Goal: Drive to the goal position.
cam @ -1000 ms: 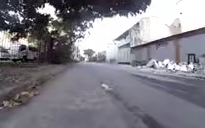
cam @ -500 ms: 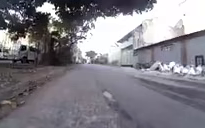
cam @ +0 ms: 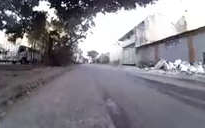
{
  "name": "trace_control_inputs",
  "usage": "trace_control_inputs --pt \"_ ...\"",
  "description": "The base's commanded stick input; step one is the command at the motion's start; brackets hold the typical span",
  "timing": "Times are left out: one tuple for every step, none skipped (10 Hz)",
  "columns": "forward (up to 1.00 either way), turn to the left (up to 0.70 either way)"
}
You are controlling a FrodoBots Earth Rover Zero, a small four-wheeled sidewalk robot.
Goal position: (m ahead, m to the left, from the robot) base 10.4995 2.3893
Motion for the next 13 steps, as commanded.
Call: trace_control_inputs --pt "1.00 0.00" --pt "1.00 0.00" --pt "1.00 0.00" --pt "1.00 0.00" --pt "1.00 0.00" --pt "1.00 0.00" --pt "1.00 0.00" --pt "1.00 0.00" --pt "1.00 0.00" --pt "1.00 0.00" --pt "1.00 0.00" --pt "1.00 0.00" --pt "1.00 0.00"
